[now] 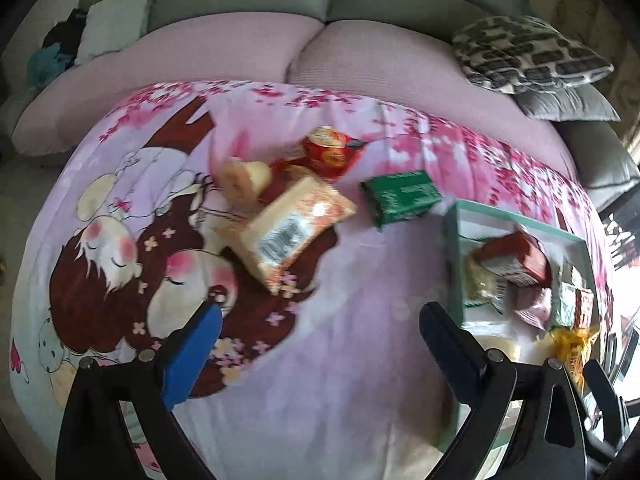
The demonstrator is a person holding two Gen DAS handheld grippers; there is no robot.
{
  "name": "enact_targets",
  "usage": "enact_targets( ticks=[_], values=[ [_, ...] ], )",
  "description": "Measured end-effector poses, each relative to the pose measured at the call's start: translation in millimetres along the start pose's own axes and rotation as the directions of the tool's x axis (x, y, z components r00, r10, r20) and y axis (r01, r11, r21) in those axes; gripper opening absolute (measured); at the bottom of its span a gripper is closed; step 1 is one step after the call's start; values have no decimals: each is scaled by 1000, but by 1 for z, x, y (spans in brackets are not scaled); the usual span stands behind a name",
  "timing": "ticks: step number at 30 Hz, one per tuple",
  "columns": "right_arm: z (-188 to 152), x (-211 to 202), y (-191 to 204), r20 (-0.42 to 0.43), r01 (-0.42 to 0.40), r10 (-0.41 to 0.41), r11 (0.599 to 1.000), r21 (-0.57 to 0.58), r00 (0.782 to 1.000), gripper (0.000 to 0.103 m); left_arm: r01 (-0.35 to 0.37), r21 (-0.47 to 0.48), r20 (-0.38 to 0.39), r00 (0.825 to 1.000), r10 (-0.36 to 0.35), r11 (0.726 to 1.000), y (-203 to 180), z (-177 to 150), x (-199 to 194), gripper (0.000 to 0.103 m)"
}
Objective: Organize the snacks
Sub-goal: 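Withdraw both open tools from the tray toward the remaining snacks, then lower the left tool over the round bun while the right approaches the biscuit packet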
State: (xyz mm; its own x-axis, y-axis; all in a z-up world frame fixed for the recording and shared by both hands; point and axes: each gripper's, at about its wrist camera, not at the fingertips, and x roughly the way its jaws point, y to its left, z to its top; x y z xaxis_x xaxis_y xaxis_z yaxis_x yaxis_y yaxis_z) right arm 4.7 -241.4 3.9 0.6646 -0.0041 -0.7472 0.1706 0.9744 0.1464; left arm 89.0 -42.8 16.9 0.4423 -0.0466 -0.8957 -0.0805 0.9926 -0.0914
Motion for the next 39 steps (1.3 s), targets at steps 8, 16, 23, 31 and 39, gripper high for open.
enact_targets(
  ticks=[8,16,23,31,39],
  values=[
    [-9,13,45,-34,-55,53,996,-66,998,103,-7,-93,-10,1000,6,996,53,11,1,99],
    [-11,25,84,-48,-125,122,989,-80,991,103,-25,-200,-24,999,21,979,100,17,6,99],
    [-8,35,98,-36,-118,115,989,-92,993,103,-3,-230,-36,999,-6,973,119,27,16,99],
    [2,47,111,-22,-131,130,987,-95,991,103,59,-233,-13,998,-64,971,128,48,27,99],
    [9,73,128,-71,-153,147,983,-101,987,99,107,-189,-16,994,-112,976,113,61,47,98]
  ],
)
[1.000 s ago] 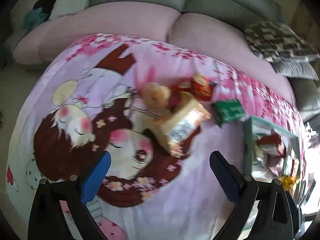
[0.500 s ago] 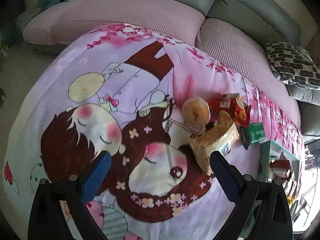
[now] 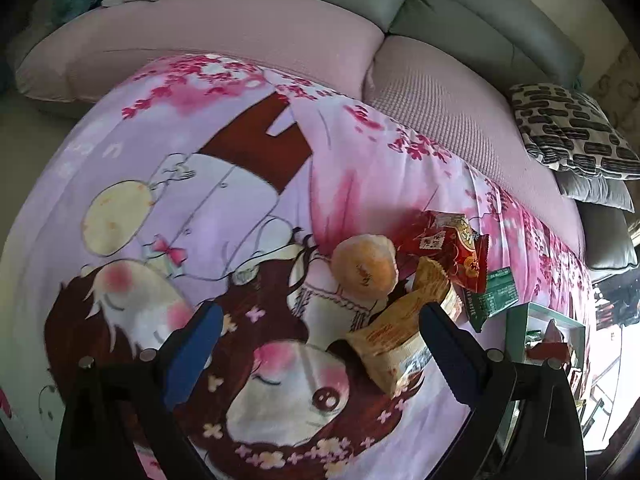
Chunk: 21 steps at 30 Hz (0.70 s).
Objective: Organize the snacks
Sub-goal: 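Lower the left tool over the round bun while the right approaches the biscuit packet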
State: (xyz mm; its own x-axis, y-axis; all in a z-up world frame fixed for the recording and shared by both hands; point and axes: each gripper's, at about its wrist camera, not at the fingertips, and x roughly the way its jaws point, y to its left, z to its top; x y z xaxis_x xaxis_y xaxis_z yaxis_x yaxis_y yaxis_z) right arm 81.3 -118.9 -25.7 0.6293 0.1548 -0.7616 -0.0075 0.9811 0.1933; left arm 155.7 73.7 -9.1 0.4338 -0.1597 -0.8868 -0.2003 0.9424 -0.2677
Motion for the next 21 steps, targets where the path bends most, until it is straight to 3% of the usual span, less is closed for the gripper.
enact_targets(
  ticks=[7,18,21],
  values=[
    [12,34,2,-58,-35,38,998,50,998,98,20,-1,1,1000,-20,1000,1,18,10,98],
    [30,64,15,-75,-78,84,994,71,994,98,62,14,-13,998,-62,998,3,33,25,98],
    [29,70,22,-80,-91,96,994,64,992,98,67,15,-16,998,-66,998,3,34,27,90]
  ],
)
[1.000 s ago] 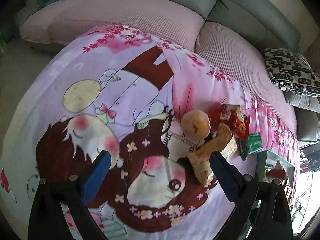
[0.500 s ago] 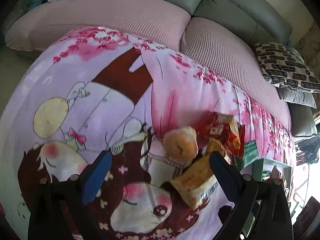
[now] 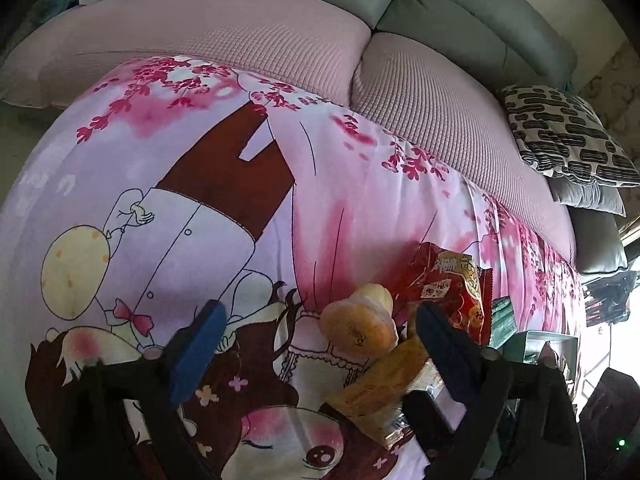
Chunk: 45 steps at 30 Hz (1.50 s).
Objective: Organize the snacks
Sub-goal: 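Lower the left tool over the round bun while the right approaches the biscuit packet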
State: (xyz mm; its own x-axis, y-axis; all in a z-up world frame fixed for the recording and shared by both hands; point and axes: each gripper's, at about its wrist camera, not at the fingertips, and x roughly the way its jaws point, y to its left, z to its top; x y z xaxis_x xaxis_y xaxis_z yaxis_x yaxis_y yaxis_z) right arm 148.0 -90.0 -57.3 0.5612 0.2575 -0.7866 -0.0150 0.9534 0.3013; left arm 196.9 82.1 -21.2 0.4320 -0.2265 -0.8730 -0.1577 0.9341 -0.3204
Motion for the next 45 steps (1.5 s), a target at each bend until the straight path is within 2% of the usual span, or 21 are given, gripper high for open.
enact_targets(
  ticks=[1,6,8,14,18,22,24,25,28,30,31,32,34,37,41,45],
  values=[
    [0,2,2,-3,0,0,1000,-4,1000,98,1,-1,-5,1000,-1,1000,0,0,1,87],
    [2,7,10,-7,-5,5,1000,-16,1000,97,5,3,-12,1000,-5,1000,-1,0,3,87],
    [2,10,11,-11,-11,11,1000,-15,1000,93,6,4,-8,1000,-6,1000,-1,0,2,87],
    [1,13,10,-14,-21,21,1000,-12,1000,92,5,14,-10,1000,-5,1000,-4,-1,2,87],
    [0,11,6,-15,-24,24,1000,-11,1000,86,13,21,-15,1000,-13,1000,-6,-2,4,87],
    [-2,4,0,-14,-20,20,1000,-10,1000,84,19,34,-21,1000,-19,999,-10,-3,6,86],
    [-2,2,-4,-15,-12,12,1000,-5,1000,84,22,39,-27,999,-21,999,-11,-4,9,78],
    [-2,1,-5,-15,-12,12,1000,-3,1000,84,24,39,-32,999,-23,999,-11,-4,10,71],
    [-2,-2,-12,-16,0,0,1000,7,1000,84,33,42,-45,999,-31,999,-13,-6,16,64],
    [-3,-4,-15,-18,3,-3,1000,11,1000,84,43,45,-49,998,-41,998,-15,-8,17,55],
    [-2,-4,-16,-20,3,-2,1000,14,1000,84,46,43,-52,998,-44,998,-15,-8,18,47],
    [-2,-5,-17,-21,2,-2,1000,17,1000,84,50,42,-54,997,-48,998,-16,-9,19,44],
    [-2,-5,-18,-22,3,-3,1000,18,1000,84,49,43,-53,997,-47,998,-16,-10,19,43],
    [-4,-5,-19,-27,-2,3,1000,21,1000,84,59,35,-53,997,-57,998,-17,-10,16,34],
    [-3,-3,-18,-30,-10,10,1000,28,1000,84,31,27,-68,997,-29,999,-18,-12,15,33],
    [-4,-1,-13,-35,-44,45,998,33,998,75,13,24,-74,997,-11,1000,-18,-14,13,33]
  ],
)
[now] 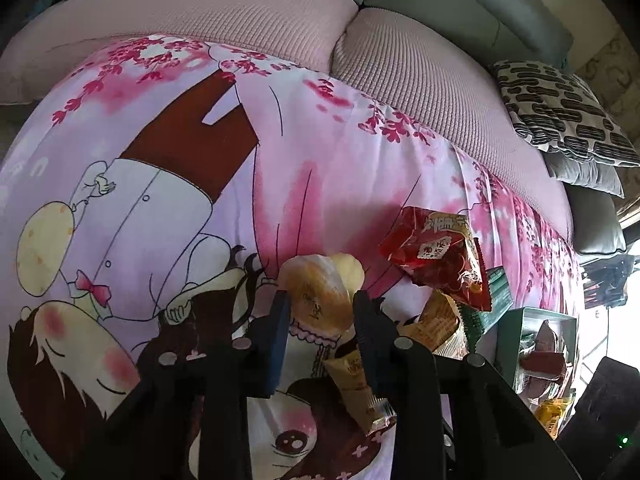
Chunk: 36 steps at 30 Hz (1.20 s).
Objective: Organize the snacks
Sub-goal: 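Lower the left tool over the round bun while the right approaches the biscuit packet, then grasp the round bun with the left tool while the right grasps the biscuit packet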
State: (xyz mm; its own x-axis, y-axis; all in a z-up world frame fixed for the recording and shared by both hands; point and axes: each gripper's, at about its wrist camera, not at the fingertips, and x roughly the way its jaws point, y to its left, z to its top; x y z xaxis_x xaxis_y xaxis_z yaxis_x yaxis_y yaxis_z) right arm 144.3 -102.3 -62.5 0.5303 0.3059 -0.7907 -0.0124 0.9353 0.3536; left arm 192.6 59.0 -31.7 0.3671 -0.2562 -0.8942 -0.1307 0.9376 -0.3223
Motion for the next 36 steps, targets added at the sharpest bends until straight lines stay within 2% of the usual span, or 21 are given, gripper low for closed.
enact_targets(
  ticks=[3,5,7,9,16,21,25,27,30,36],
  values=[
    [0,3,2,-1,-52,52,998,18,999,61,-4,5,10,1000,4,1000,2,1,-3,33],
    [0,5,4,1,-65,65,998,18,998,57,4,3,10,1000,-4,1000,3,1,-2,34],
    [0,4,3,3,-81,81,996,21,997,50,6,-1,9,1000,-6,1000,4,1,-1,38],
    [1,1,1,1,-77,77,997,18,997,46,-6,0,7,1000,6,1000,5,1,0,47],
    [1,-12,-12,-8,-25,25,1000,1,1000,44,-16,26,46,999,14,1000,7,4,-2,55],
    [-3,-20,-21,-20,7,-7,1000,-4,1000,44,19,58,77,997,-23,998,5,4,7,56],
    [-5,-22,-26,-24,7,-7,1000,4,1000,44,12,109,76,997,-20,994,-3,1,12,55],
    [-6,-22,-28,-25,3,-3,1000,9,1000,44,20,118,76,997,-29,993,-7,0,12,47],
    [-6,-22,-29,-22,-1,2,1000,11,1000,44,27,138,74,997,-37,990,-11,-1,12,47],
    [-8,-24,-29,-19,-3,3,1000,10,1000,44,17,116,68,997,-25,993,-12,-4,10,47]
  ],
)
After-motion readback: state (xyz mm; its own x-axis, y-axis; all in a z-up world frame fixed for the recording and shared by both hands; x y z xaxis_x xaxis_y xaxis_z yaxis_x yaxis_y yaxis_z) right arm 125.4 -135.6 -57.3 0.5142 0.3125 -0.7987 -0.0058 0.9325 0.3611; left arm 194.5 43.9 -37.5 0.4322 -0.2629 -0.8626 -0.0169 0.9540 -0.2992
